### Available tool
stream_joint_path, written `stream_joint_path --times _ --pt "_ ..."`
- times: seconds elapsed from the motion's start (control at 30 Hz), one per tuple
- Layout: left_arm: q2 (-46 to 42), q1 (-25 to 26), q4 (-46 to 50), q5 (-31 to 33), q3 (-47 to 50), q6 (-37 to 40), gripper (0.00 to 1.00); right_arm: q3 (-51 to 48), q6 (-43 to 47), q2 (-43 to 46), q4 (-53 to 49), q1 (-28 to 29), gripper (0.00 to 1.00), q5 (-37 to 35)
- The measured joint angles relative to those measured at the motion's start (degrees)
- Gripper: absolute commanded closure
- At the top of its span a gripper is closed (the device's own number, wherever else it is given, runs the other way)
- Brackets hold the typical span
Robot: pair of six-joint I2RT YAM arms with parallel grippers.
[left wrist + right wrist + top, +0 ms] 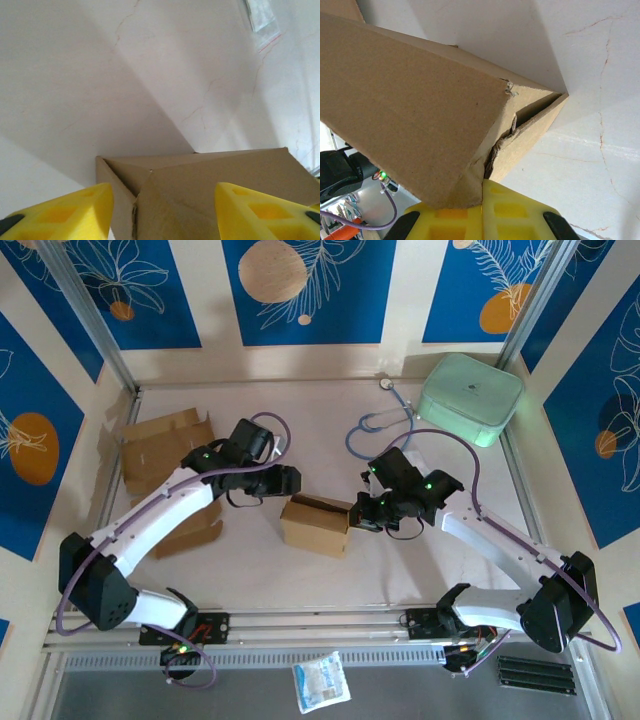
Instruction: Fold the paper box
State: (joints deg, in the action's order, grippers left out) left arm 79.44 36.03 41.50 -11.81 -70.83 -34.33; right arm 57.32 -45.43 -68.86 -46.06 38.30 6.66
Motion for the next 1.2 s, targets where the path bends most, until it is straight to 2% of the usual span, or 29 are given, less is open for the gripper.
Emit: stream_joint_path --times 0.2,0.33,0.63,0.97,1.2 --pt "-0.22 0.0 -0.87 -0.74 1.38 -1.4 0.62 0.31 0.07 -0.44 0.02 0.0 0.93 0.02" --pt "-1.92 0.0 -3.21 -2.19 4.09 -2.34 0.65 0.37 0.22 -0.63 -0.04 0.0 0.93 0.02" --pt "-6.25 0.0 -5.09 -3.13 8.63 -3.8 0.66 0.39 0.22 -1.03 0.44 0.0 0.91 0.24" --pt "-6.45 -0.02 -6.51 -4.07 8.98 -6.01 0.66 1.49 0.42 -1.44 -1.49 0.48 0.89 0.44" --pt "-6.45 -0.33 -6.75 -6.45 9.25 -8.31 0.7 1.49 0.42 -1.44 -2.12 0.48 0.89 0.44"
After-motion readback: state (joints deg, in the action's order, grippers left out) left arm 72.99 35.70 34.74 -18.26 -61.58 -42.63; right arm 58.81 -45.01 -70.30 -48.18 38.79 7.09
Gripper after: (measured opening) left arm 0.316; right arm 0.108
